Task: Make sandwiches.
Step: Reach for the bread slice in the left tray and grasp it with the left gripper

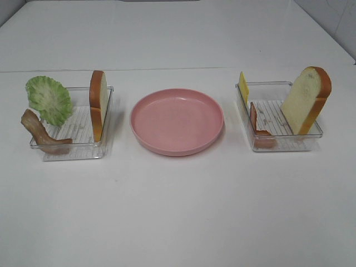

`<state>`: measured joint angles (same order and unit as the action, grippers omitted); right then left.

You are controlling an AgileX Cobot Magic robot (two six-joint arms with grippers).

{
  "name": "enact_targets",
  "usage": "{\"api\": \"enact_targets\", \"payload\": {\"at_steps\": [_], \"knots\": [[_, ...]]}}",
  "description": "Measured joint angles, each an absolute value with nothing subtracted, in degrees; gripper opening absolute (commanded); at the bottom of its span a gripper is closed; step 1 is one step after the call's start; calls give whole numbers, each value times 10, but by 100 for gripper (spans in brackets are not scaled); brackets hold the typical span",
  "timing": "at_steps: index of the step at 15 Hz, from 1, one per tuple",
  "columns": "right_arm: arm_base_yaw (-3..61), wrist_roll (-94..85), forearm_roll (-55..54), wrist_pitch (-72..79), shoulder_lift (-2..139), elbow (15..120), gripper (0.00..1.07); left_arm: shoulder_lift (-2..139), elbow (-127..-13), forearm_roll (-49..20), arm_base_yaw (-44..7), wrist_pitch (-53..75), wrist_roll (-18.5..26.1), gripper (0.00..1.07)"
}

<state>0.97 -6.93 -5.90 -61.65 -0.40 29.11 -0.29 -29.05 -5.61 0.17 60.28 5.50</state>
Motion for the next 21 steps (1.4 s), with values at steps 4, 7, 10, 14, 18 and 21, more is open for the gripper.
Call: {"api": "enact_targets", "payload": {"at_steps": [4,7,10,14,18,21], "knots": [[10,-69,-59,-617,-4,290,81,-3,-290,-56,2,603,55,84],[10,-69,-59,-617,-4,290,81,-3,-290,-56,2,603,55,84],[10,-69,-59,-617,-4,290,81,-3,-290,-56,2,603,55,84],[10,-69,-59,-617,-4,290,81,-3,-290,-56,2,603,55,84],[10,-69,-59,-617,-4,290,81,-3,-290,-56,2,603,55,84],[10,-69,-59,-617,-4,290,81,-3,-290,-56,2,603,55,84]]}}
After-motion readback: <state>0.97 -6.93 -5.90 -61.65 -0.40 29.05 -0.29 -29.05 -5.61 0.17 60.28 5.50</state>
